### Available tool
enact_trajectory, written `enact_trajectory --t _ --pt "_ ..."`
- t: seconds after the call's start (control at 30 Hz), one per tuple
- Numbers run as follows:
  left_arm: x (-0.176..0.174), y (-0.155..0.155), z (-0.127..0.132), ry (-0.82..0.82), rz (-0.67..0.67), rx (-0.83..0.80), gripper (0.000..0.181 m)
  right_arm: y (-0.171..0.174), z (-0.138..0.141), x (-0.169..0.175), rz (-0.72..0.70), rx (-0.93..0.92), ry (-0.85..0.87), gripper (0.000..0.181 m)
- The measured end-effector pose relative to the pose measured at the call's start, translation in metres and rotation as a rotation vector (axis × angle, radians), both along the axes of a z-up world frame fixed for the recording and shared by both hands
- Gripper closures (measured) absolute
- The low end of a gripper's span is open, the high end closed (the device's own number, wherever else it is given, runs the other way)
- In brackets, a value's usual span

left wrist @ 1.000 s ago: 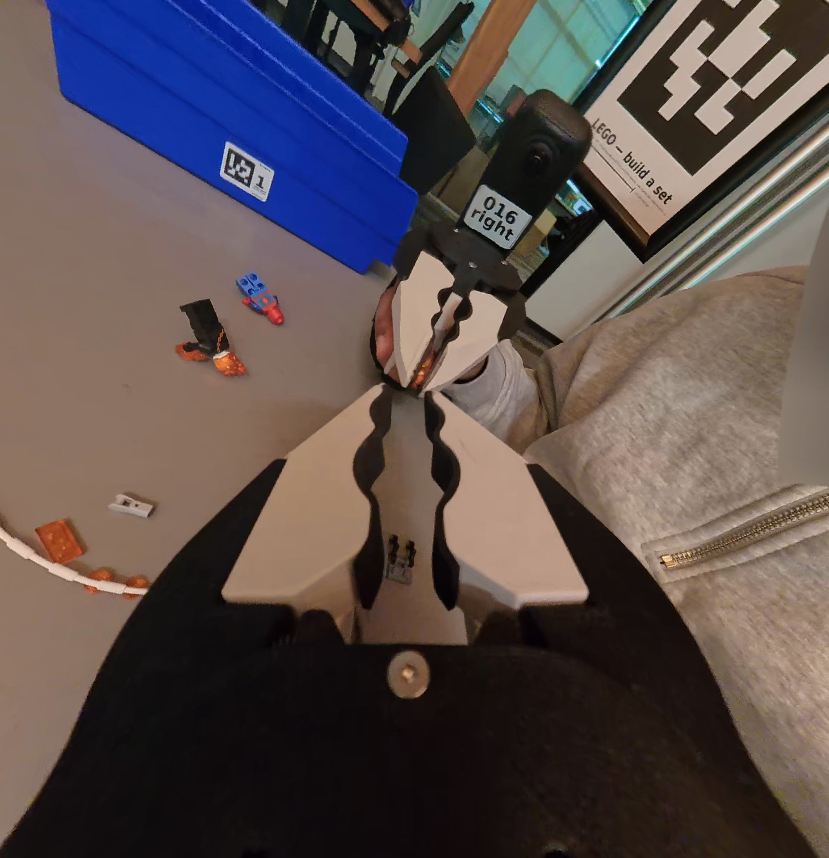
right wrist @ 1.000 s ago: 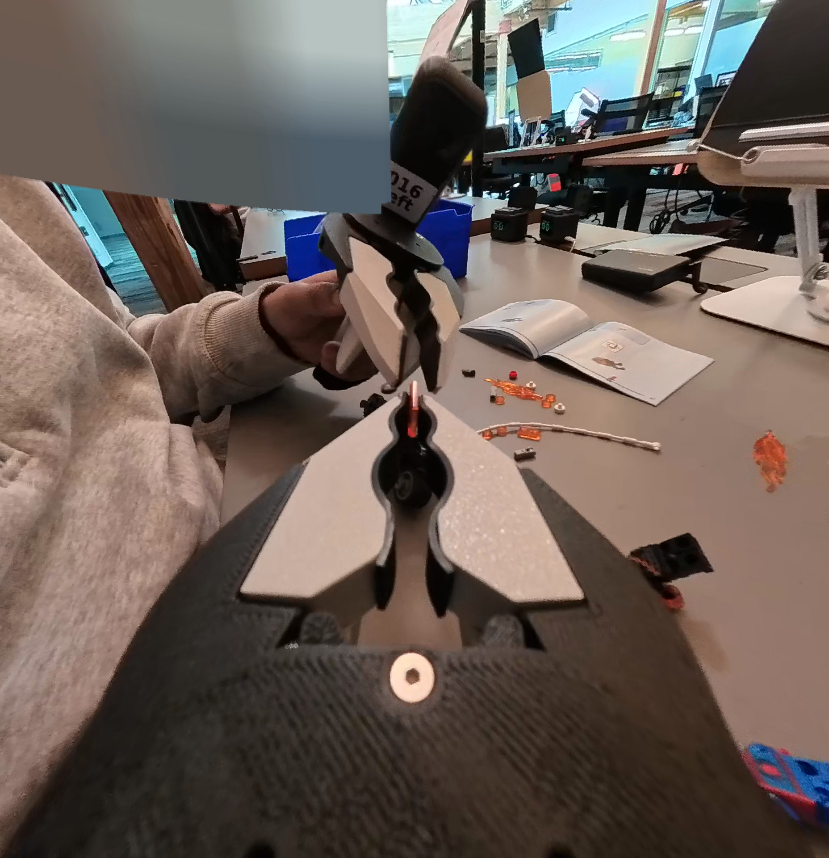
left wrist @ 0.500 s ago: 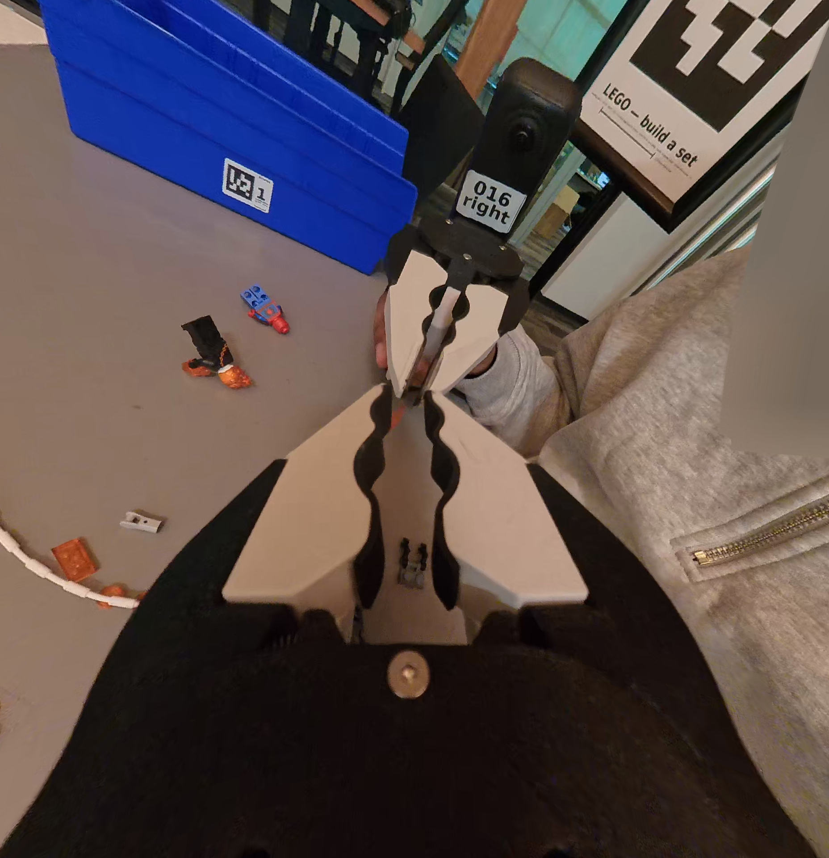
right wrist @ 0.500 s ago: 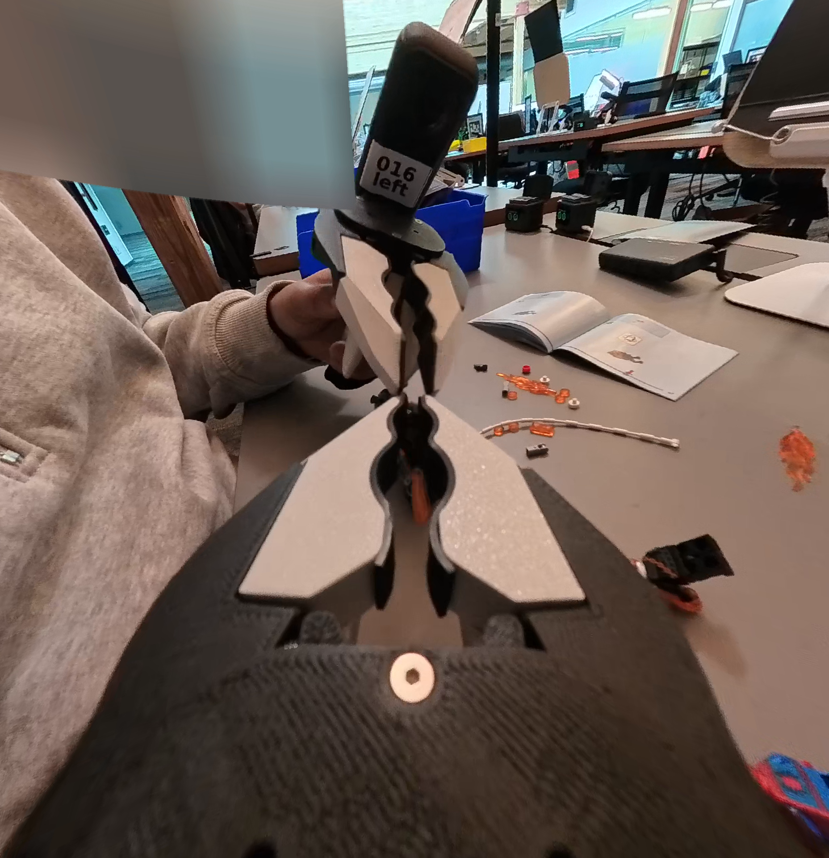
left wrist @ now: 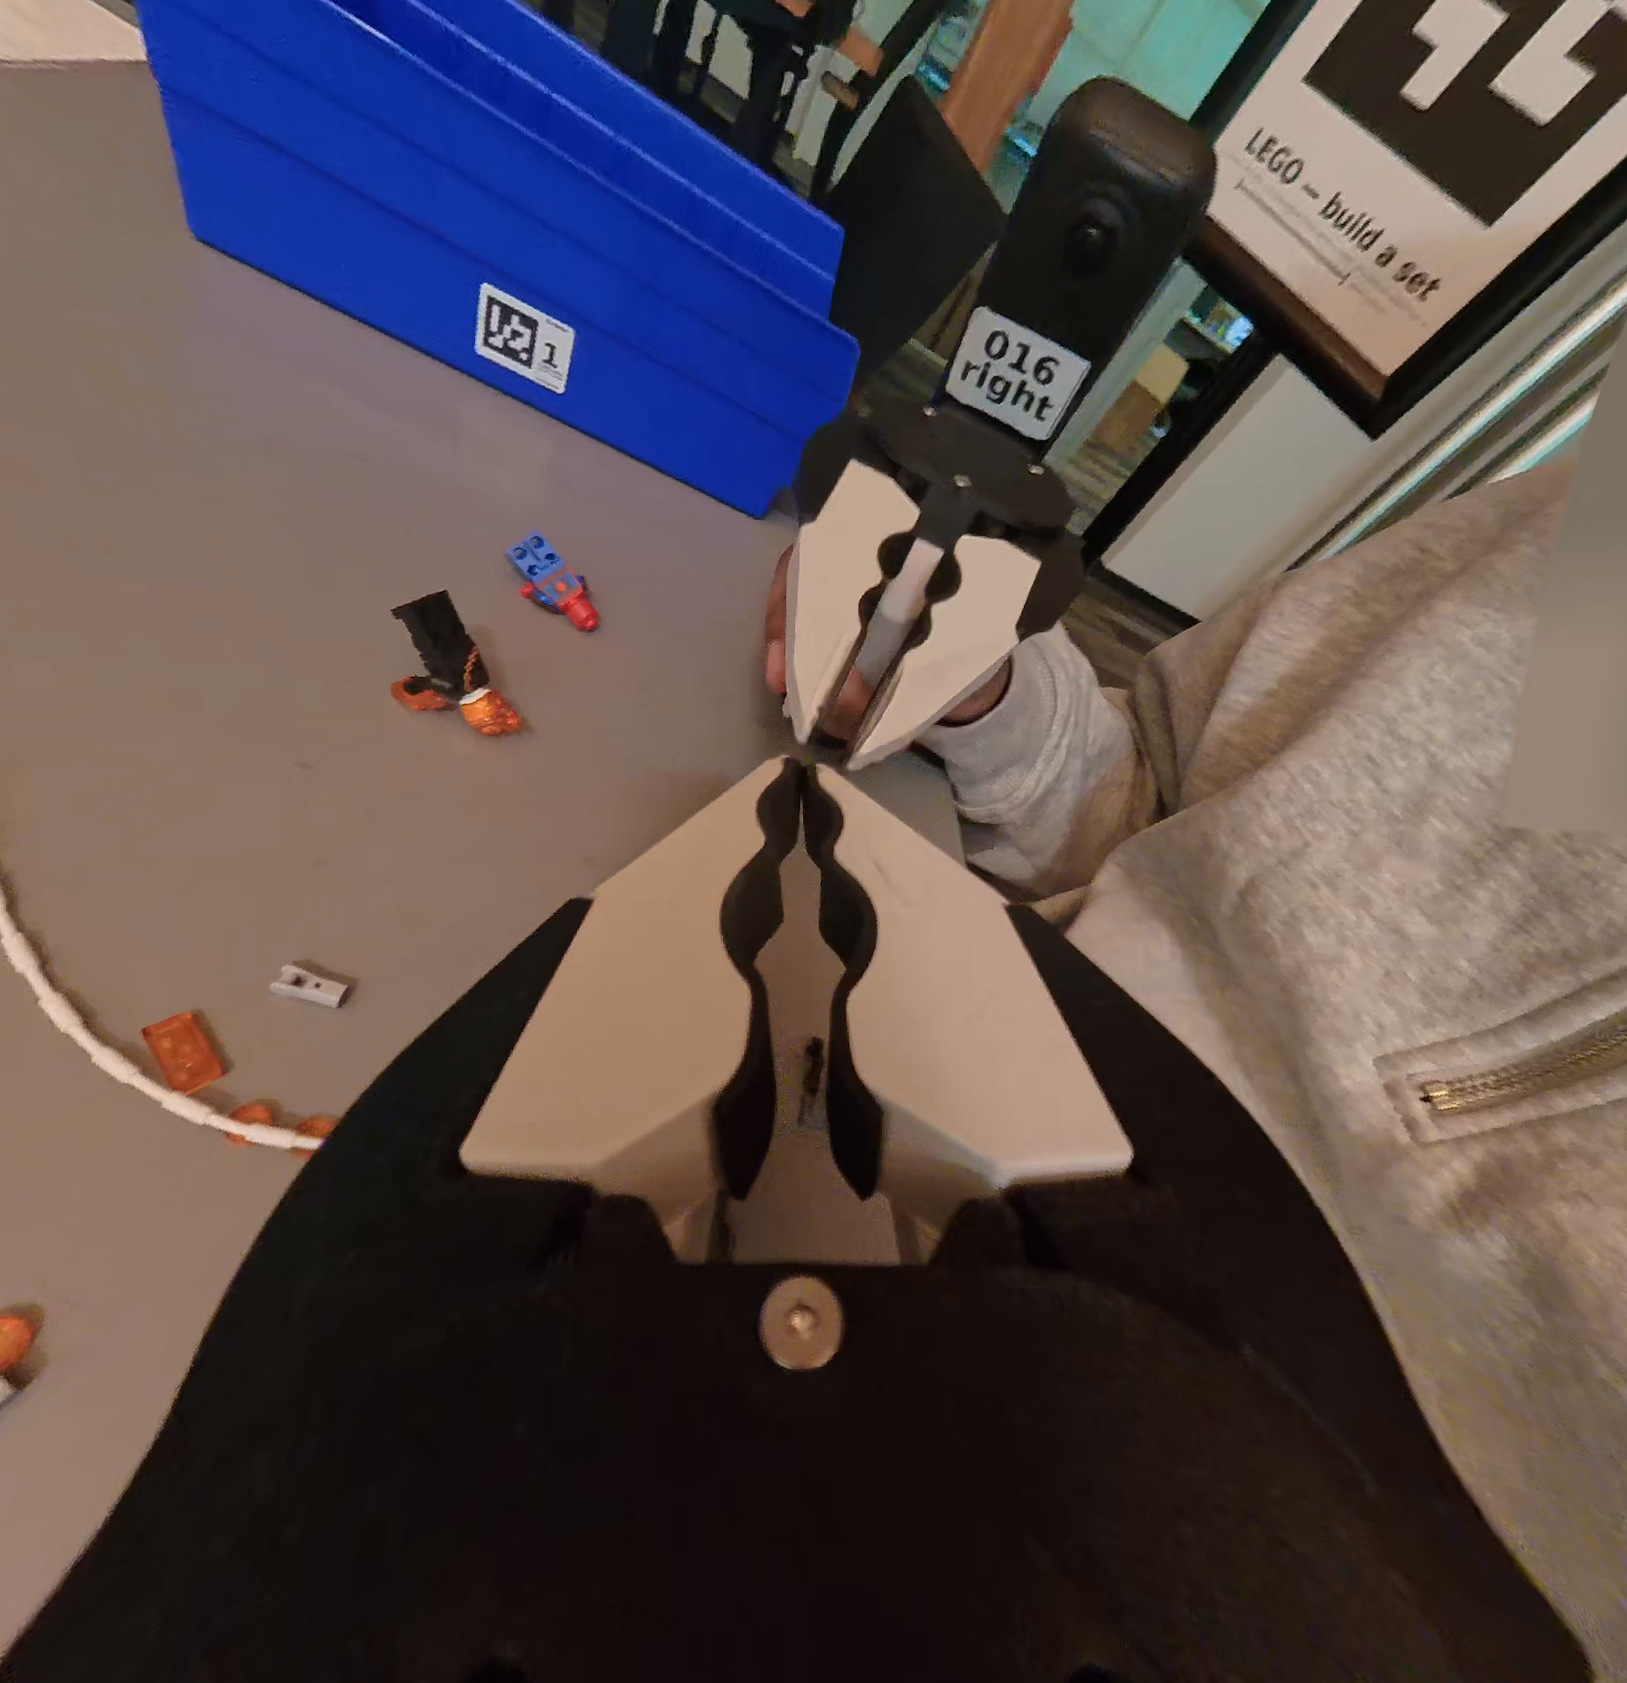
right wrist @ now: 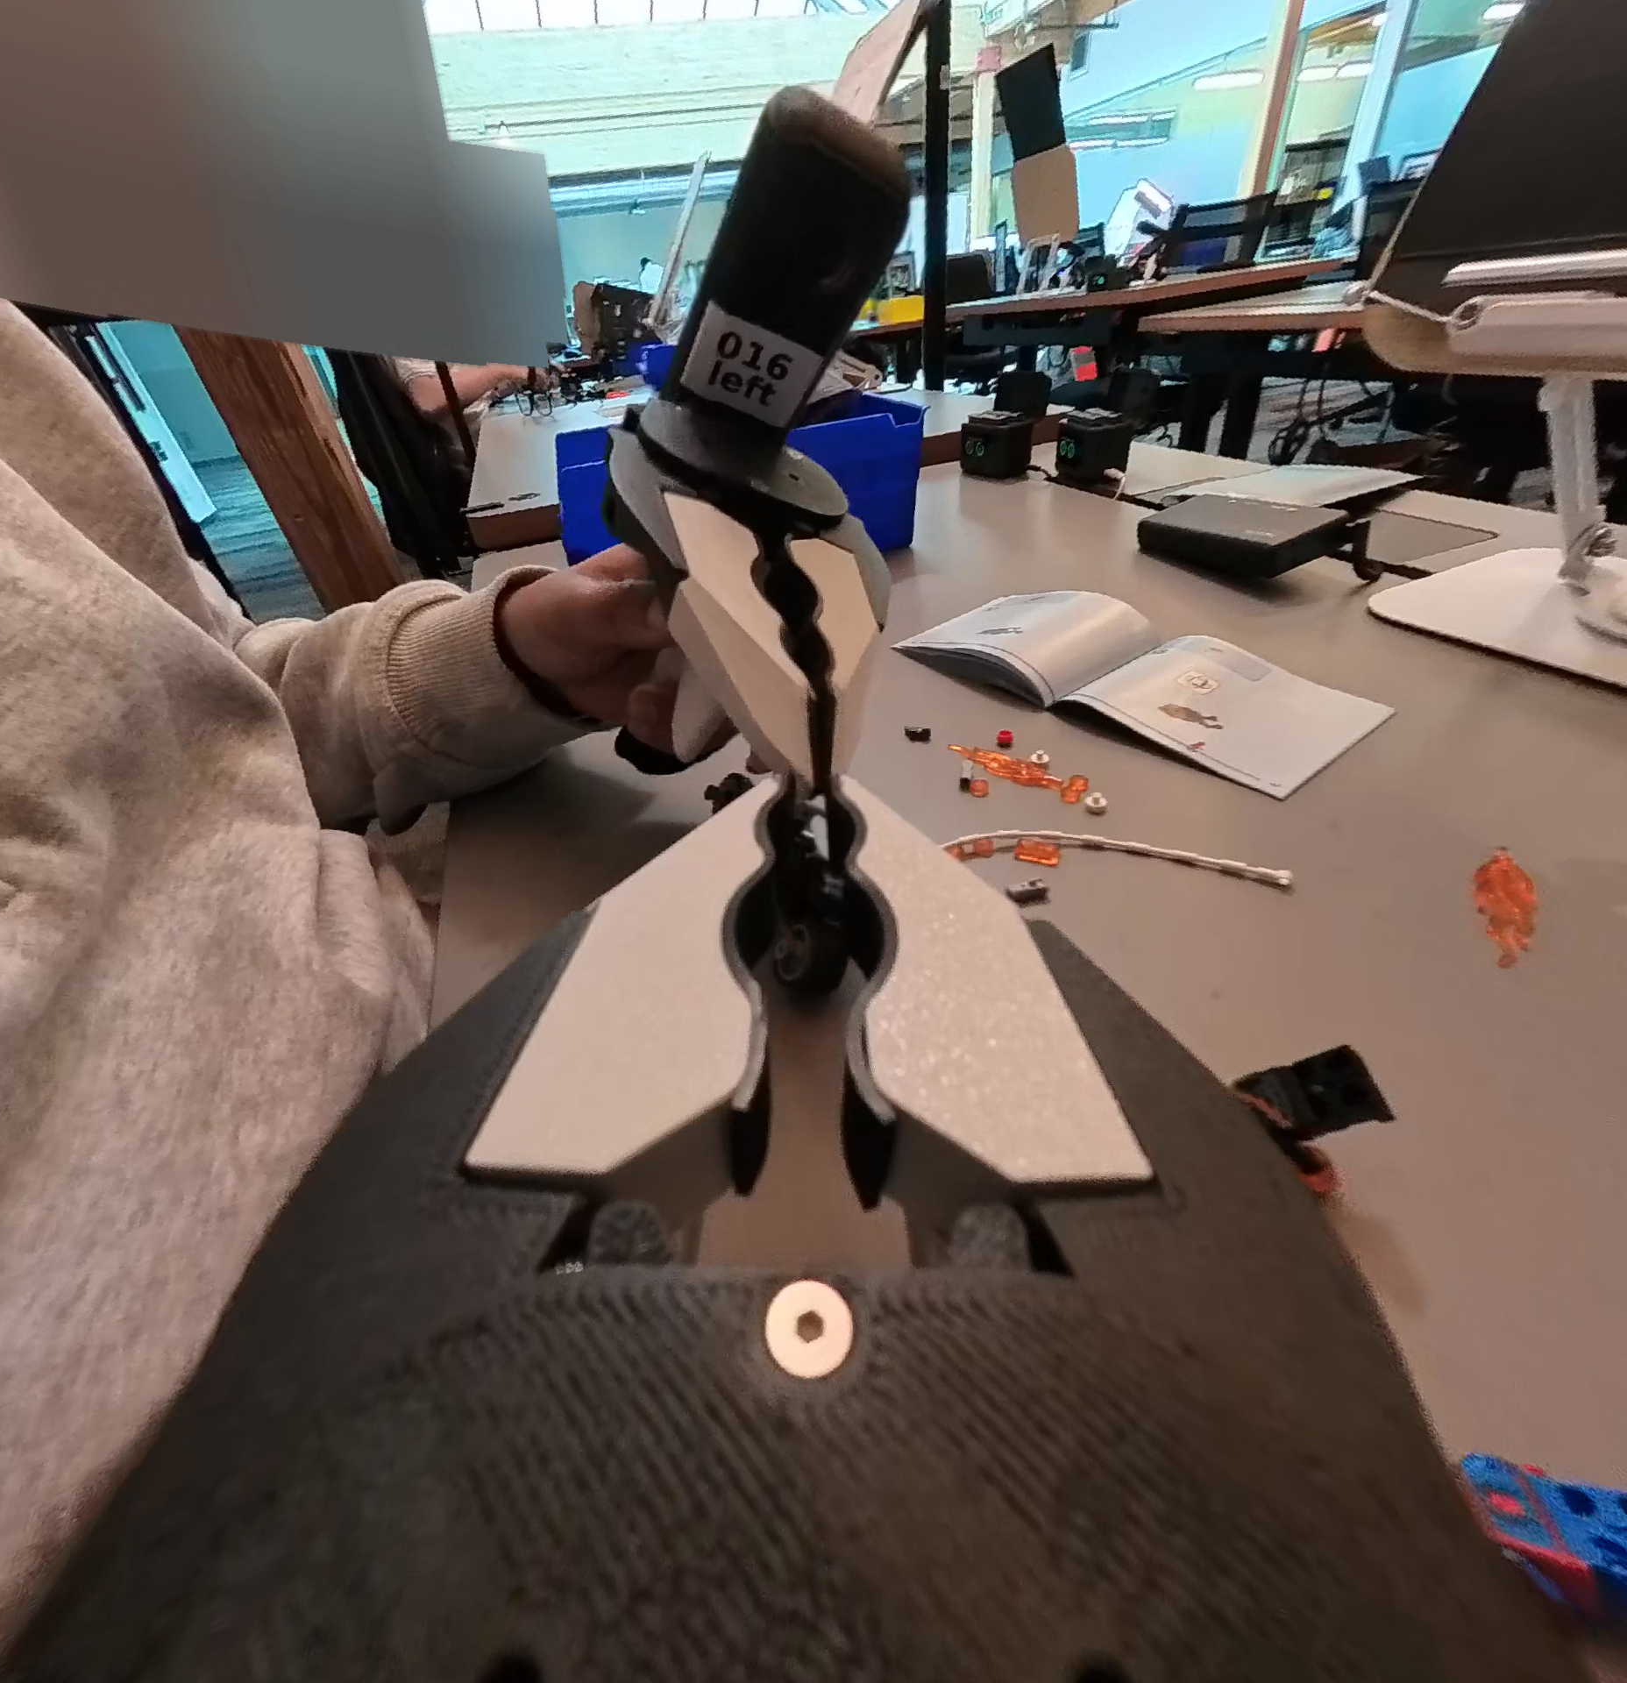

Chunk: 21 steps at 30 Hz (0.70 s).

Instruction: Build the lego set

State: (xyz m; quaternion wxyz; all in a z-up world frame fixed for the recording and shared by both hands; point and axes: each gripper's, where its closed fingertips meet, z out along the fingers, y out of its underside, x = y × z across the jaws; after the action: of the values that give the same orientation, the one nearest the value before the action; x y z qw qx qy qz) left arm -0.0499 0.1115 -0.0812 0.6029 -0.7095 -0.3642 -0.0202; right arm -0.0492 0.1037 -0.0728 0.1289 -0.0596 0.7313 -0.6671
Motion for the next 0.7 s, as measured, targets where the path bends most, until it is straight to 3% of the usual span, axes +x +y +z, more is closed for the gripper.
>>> enact_trajectory --t 0.7 --pt "0.004 0.003 -0.001 0.045 0.019 -0.065 0.181 0.006 0.009 -0.028 -0.119 -0.059 -0.041 0.174"
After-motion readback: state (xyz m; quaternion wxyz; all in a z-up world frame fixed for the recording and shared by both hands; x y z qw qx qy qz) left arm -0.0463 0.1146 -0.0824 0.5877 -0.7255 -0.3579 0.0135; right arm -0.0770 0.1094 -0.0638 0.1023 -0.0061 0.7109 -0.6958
